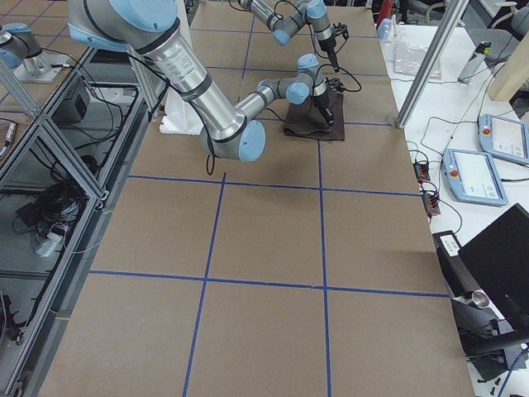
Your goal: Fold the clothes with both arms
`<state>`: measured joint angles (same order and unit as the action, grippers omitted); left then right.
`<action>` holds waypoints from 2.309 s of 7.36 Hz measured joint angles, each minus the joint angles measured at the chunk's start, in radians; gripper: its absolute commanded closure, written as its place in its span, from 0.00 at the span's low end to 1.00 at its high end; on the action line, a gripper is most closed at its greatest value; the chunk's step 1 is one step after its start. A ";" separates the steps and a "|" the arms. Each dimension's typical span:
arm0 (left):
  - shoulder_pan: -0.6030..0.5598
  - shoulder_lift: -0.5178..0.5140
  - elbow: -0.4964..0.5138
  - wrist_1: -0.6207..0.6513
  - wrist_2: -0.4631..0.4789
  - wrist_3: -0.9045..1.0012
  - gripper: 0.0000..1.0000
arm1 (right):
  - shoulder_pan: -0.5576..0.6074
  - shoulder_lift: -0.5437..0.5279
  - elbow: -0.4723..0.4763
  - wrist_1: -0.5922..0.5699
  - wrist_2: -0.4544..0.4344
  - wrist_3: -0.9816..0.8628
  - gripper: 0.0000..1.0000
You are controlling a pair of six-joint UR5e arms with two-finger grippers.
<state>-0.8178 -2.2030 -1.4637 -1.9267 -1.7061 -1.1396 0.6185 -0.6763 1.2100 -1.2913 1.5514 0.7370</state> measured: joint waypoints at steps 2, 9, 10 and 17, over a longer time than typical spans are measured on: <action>-0.021 0.002 -0.001 -0.004 -0.023 0.005 0.00 | 0.043 0.008 0.000 -0.002 0.065 0.000 0.00; -0.496 0.378 -0.222 0.071 -0.424 0.815 0.00 | 0.673 -0.496 0.520 -0.587 0.720 -0.659 0.00; -0.598 0.424 -0.224 0.131 -0.447 1.050 0.00 | 0.764 -0.602 0.543 -0.603 0.774 -0.798 0.00; -0.733 0.632 -0.135 0.119 -0.511 1.370 0.00 | 0.964 -0.868 0.553 -0.597 0.808 -0.968 0.00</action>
<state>-1.5509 -1.5714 -1.5988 -1.8081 -2.2171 0.2301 1.5822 -1.5444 1.7632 -1.8886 2.3599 -0.2305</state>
